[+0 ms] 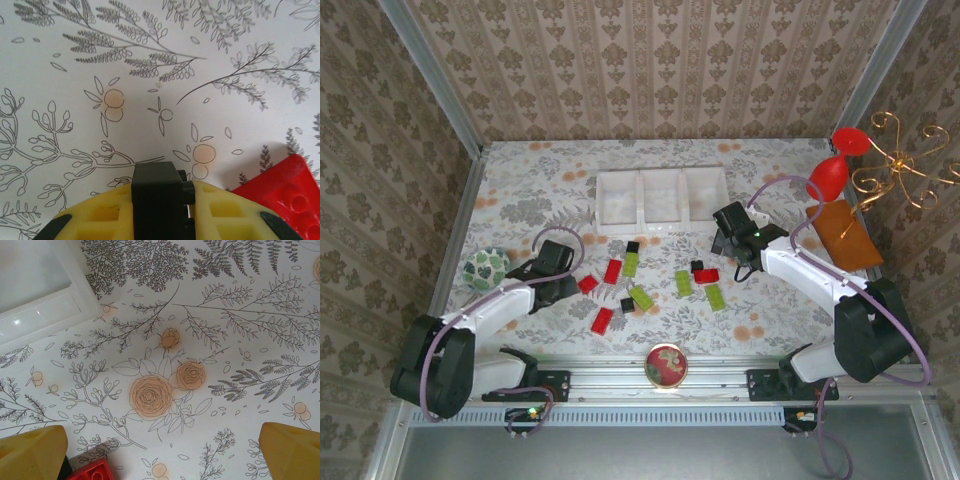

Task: Sort the legos into containers by color
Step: Pick up the lego from the middle-left of the table, then place the lego in the container.

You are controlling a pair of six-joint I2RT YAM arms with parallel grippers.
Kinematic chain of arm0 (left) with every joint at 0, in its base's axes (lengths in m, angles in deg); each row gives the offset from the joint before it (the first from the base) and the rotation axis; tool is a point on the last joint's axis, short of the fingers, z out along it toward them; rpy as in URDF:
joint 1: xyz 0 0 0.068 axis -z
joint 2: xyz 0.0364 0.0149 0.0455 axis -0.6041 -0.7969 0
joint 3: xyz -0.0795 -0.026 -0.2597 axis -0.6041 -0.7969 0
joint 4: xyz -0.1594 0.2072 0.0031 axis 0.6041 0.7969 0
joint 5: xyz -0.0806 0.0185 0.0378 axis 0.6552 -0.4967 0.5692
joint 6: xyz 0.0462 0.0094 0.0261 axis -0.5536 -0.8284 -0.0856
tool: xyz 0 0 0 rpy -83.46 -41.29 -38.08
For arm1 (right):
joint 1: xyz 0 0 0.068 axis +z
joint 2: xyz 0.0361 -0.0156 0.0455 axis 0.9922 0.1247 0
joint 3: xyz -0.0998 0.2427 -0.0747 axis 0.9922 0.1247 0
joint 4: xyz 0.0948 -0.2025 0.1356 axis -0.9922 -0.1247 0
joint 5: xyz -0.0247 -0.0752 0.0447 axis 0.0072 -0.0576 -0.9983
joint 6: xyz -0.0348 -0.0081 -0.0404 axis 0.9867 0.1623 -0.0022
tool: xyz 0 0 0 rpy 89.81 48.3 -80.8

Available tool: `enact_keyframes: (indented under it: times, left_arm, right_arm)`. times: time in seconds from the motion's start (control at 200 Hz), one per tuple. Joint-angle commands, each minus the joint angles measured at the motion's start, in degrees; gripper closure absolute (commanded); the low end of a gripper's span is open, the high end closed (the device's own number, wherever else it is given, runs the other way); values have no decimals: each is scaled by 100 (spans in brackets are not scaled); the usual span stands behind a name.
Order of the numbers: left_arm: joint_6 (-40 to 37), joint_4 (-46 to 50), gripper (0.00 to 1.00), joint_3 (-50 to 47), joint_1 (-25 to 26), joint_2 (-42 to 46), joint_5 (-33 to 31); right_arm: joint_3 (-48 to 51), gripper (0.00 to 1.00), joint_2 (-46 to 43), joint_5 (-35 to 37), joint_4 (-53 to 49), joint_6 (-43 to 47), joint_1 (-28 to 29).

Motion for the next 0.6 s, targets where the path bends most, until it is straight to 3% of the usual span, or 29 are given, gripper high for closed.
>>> enact_keyframes:
  times: [0.0, 0.275, 0.595]
  left_arm:
    - [-165, 138, 88, 320, -36, 224, -56]
    - [-512, -95, 88, 964, 112, 219, -181]
    - [-1060, -663, 88, 2245, 637, -940, -156]
  right_arm:
    - [101, 0, -85, 30, -49, -149, 45]
    - [153, 0, -265, 12, 21, -120, 115]
    - [166, 0, -279, 44, 3, -129, 237]
